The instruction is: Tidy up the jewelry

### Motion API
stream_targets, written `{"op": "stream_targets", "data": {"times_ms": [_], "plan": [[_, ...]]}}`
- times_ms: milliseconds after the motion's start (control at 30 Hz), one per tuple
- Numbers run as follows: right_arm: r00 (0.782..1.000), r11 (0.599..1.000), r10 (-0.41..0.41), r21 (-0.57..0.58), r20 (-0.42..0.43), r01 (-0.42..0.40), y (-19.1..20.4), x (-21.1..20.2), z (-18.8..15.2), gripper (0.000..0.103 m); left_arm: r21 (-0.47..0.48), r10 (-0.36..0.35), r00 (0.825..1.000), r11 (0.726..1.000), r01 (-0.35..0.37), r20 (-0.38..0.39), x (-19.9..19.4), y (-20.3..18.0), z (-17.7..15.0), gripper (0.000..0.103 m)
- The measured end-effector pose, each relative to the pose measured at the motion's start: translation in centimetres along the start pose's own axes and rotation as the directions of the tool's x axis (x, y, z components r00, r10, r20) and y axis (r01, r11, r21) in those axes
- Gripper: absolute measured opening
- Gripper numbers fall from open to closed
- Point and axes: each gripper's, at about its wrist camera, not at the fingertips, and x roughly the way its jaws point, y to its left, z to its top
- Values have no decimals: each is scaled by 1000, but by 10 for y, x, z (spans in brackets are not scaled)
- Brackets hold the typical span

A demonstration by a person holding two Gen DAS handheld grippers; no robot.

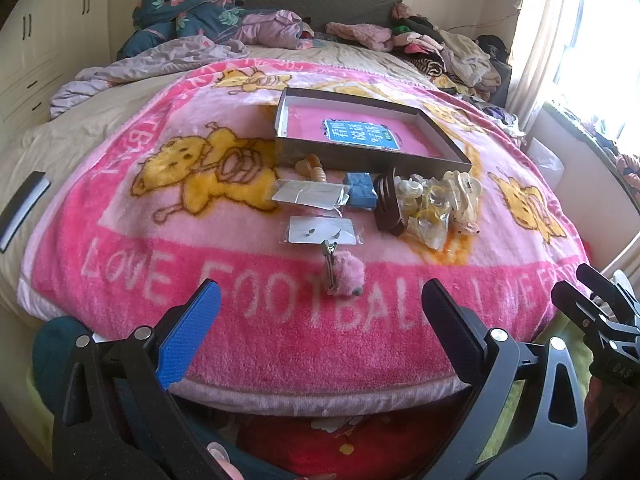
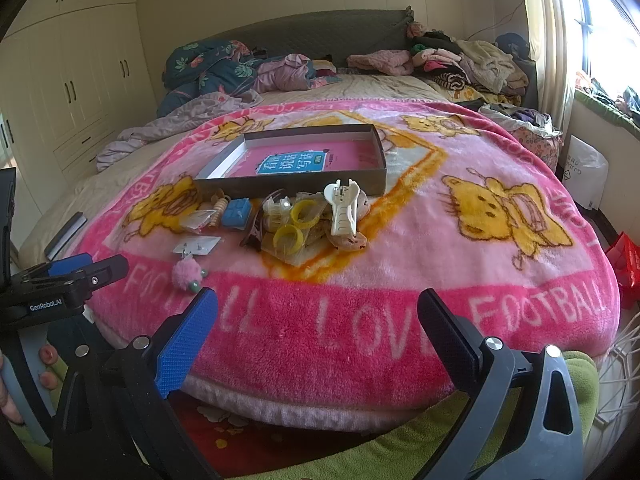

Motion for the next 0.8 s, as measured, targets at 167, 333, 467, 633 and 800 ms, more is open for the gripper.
{"op": "stream_targets", "data": {"times_ms": [167,333,467,633,800], "plan": [[1000,1000,1,0,0,-1,0,0,1,99,1,0,1000,1000,0,0,0,0,0,94],[1000,1000,0,0,1,0,0,-1,1,99,-1,2,1000,1000,-2,2,0,0,0,94],[1000,1000,0,-1,2,0,1,0,1,99,1,1,1000,1000,-1,1,0,0,0,94],[1000,1000,0,0,1,0,-1,0,2,99,1,1,1000,1000,-1,2,0,0,0,94],[1000,1000,3,1,0,-3,0,1,3,99,2,2,1000,1000,-2,2,0,0,0,94]]}}
